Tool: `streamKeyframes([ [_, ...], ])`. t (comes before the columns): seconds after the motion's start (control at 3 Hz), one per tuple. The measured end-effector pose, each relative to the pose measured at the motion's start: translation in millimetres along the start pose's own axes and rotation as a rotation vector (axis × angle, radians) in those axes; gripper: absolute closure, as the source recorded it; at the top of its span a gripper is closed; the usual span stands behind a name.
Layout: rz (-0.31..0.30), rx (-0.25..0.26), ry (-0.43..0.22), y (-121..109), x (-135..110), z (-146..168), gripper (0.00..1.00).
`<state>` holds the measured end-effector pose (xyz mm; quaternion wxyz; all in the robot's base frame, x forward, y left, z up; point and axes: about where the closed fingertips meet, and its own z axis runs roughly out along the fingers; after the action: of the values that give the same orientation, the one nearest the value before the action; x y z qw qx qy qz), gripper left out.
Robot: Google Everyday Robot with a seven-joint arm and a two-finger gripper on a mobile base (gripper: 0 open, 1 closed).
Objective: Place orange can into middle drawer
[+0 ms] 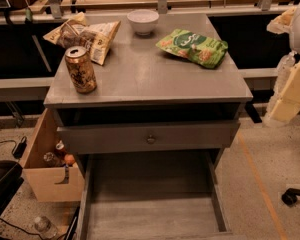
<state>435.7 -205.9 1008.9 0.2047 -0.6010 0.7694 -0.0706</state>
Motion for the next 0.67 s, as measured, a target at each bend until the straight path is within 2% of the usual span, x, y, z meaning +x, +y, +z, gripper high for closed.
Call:
streamKeyframes([
  [0.33,0.000,0.000,0.000,0.0,0.0,-0.1,0.00],
  [0.67,0.036,0.004,-0.169,-6.6,-31.0,21.9,0.00],
])
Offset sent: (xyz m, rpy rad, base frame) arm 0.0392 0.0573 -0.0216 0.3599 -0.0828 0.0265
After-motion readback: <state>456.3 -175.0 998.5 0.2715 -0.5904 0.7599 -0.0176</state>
